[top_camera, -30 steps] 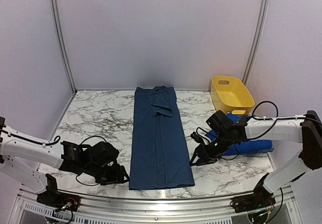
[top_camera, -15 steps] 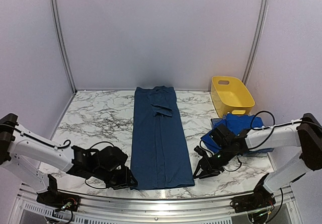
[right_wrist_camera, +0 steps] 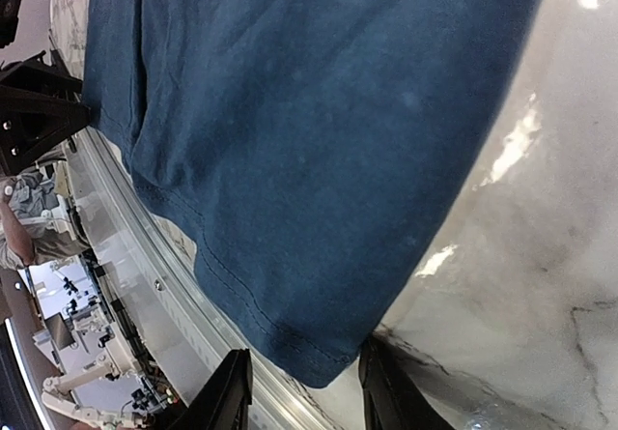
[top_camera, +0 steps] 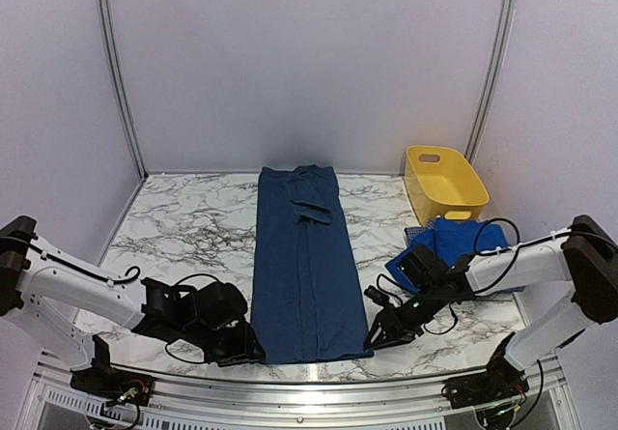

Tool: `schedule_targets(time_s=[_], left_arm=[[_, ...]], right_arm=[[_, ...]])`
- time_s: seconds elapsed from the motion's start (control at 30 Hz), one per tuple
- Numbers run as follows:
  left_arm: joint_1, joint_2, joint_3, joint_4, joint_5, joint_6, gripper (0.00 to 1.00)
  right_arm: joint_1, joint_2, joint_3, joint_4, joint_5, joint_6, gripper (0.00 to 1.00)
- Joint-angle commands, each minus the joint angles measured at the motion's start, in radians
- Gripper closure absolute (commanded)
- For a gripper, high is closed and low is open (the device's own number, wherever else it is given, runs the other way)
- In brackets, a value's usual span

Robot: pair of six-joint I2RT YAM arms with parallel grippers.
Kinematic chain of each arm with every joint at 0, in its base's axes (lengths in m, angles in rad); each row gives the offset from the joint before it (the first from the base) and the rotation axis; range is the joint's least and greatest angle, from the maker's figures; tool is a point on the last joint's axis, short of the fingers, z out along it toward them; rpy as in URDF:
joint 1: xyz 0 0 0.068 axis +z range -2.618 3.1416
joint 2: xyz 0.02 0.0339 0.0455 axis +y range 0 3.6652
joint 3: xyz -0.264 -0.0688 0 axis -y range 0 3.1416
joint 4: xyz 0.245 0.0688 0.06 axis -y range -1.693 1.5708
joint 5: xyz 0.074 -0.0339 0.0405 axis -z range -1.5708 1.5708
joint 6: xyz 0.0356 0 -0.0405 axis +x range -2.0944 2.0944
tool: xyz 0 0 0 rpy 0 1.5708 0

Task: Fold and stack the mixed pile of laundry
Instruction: Smooth out the rectangle-folded T-shirt at the center of the board.

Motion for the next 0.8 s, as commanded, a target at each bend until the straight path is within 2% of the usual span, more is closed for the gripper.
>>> schedule_targets(time_s=[0.0,0.07,0.17,0.23,0.3,0.37,0.53,0.63,0.67,0.7,0.77], left_arm=[[-0.030,0.048,0.039,-0.061,0.013,0.003,0.60],[-0.037,0.070,0.062,-0.061,0.018,0.017,0.62],[-0.050,0.094,0.076,-0.070,0.024,0.023,0.70],[-0.057,0.088,0.079,-0.076,0.021,0.022,0.78],[-0.065,0.081,0.083,-0.086,0.017,0.023,0.84],[-0.075,0.073,0.093,-0.101,0.010,0.030,0.89],[-0.093,0.065,0.106,-0.125,-0.004,0.041,0.98],[-0.093,0.063,0.105,-0.126,-0.009,0.039,0.96],[-0.093,0.061,0.106,-0.130,-0.010,0.037,0.93],[-0.092,0.051,0.104,-0.137,-0.014,0.034,0.85],[-0.092,0.020,0.088,-0.144,-0.019,0.021,0.66]], right_arm=[[0.044,0.036,-0.021,0.005,0.024,0.017,0.62],[0.060,0.047,-0.020,0.008,0.026,0.020,0.64],[0.088,0.045,-0.013,0.011,0.024,0.029,0.70],[0.101,0.035,-0.010,0.010,0.022,0.035,0.79],[0.115,0.019,-0.008,0.000,0.023,0.038,0.93],[0.130,-0.001,0.000,-0.028,0.041,0.034,1.00],[0.148,-0.051,0.011,-0.061,0.052,0.036,1.00],[0.148,-0.061,0.015,-0.078,0.064,0.031,1.00],[0.148,-0.060,0.016,-0.081,0.061,0.030,1.00],[0.147,-0.059,0.017,-0.083,0.052,0.029,0.99],[0.148,-0.058,0.023,-0.102,0.044,0.026,0.76]])
